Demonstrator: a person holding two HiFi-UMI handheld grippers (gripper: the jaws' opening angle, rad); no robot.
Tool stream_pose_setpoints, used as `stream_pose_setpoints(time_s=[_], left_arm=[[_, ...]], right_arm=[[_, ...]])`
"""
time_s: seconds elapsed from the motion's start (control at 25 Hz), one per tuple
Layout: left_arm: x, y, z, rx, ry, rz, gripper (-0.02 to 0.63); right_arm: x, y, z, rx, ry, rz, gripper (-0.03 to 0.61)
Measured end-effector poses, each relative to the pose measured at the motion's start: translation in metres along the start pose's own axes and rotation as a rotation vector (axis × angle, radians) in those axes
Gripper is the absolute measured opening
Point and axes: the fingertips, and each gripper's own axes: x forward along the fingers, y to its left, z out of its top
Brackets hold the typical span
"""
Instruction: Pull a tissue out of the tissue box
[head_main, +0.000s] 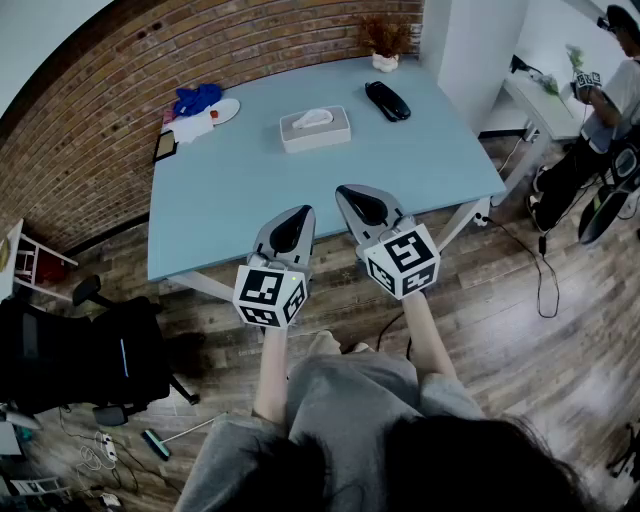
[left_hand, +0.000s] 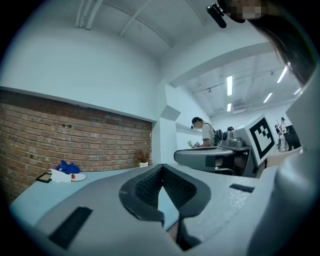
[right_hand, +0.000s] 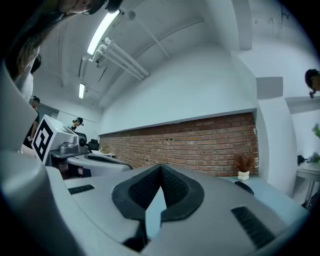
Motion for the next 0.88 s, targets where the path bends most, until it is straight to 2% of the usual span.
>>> stream_pose_setpoints(time_s=[0.44, 0.88], left_arm=[[0.001, -0.007, 0.009, 0.011, -0.008, 0.012, 0.003], [0.003, 0.016, -0.011, -0.024, 0.067, 0.049, 0.003]], right_arm=[[-0.009, -0.006, 0.01, -0.004, -0.029, 0.012, -0.002], [0.018, -0.001, -0.008, 0.063, 0.009, 0.054, -0.002]])
